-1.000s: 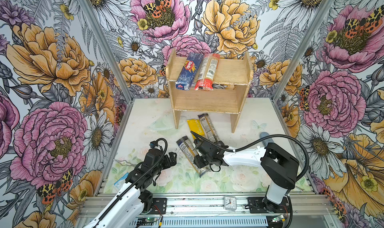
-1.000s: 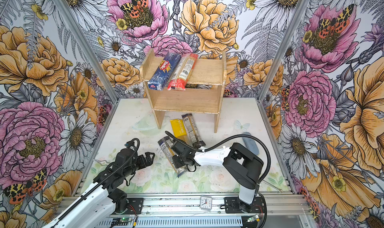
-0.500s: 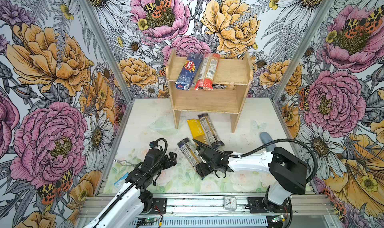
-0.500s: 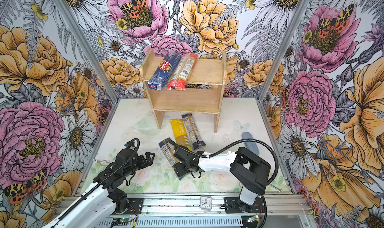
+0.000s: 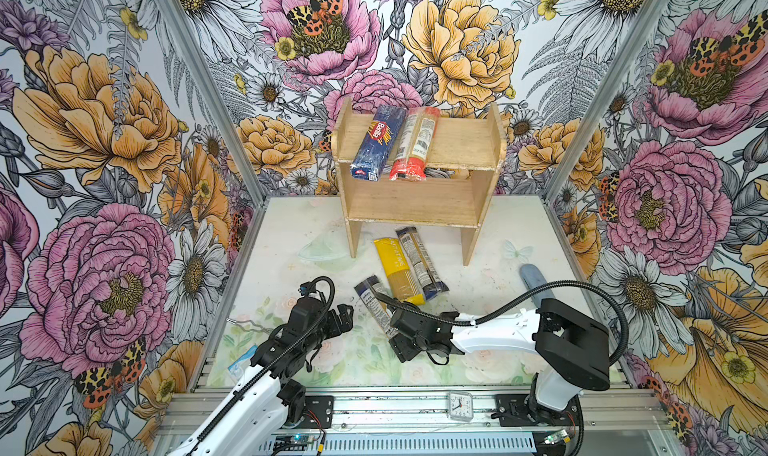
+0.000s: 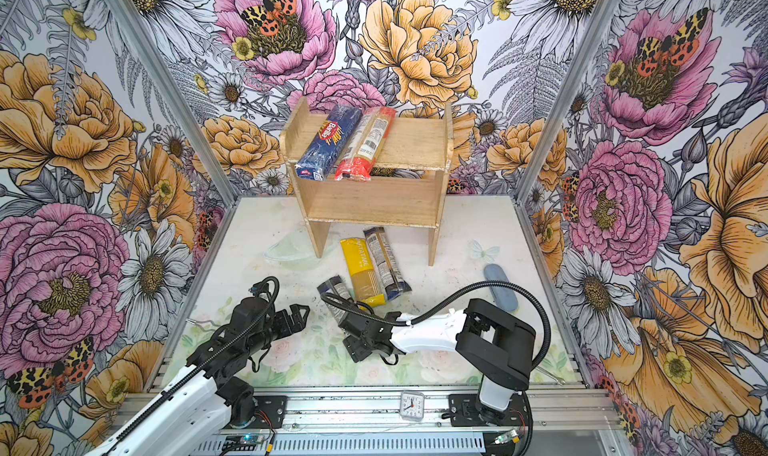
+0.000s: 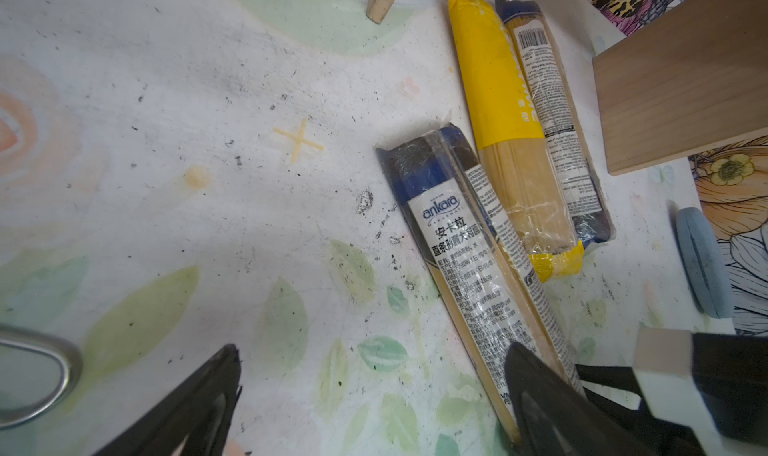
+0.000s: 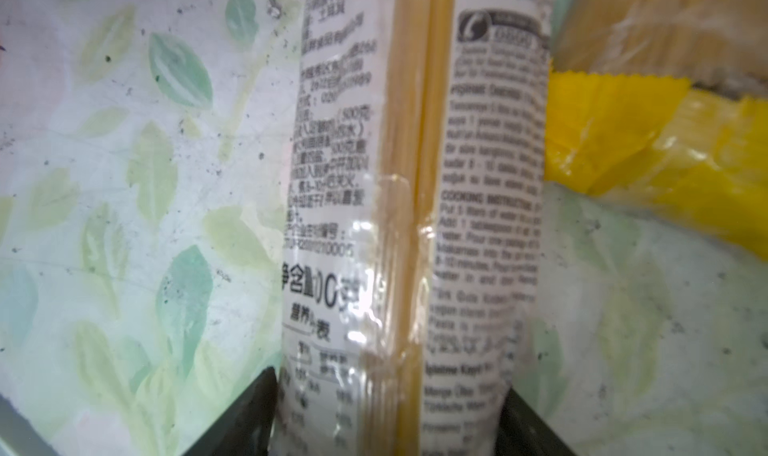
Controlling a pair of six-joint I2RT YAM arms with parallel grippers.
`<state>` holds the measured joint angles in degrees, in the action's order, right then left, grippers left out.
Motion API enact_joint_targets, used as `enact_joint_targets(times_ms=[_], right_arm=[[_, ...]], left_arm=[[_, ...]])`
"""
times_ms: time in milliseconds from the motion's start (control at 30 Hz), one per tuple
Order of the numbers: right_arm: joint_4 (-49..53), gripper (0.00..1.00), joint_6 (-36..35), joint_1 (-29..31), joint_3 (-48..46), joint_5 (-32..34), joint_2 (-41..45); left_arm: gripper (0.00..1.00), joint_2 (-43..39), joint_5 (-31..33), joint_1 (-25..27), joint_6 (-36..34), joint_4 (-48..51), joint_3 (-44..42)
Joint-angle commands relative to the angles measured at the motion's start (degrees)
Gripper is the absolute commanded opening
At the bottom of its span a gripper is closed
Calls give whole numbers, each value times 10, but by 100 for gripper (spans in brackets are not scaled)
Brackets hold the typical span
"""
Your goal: Place and organize the pasta boxes and bags onto the shelf
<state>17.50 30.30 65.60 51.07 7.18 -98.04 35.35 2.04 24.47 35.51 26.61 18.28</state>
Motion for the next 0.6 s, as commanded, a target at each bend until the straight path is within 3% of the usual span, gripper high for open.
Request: enact_joint_targets(times_ms=[0,233,567], right_arm=[[49,76,9,12,-28,-11,-68],[49,68,23,25,-33,4,-82],[50,38,31,23,-41,0,-40]], left_arm=[[99,-6,-6,0,-1,-15,-10],[99,-6,-2,2,0,-15,-11],[99,-5,1,2,-2,-15,-11]])
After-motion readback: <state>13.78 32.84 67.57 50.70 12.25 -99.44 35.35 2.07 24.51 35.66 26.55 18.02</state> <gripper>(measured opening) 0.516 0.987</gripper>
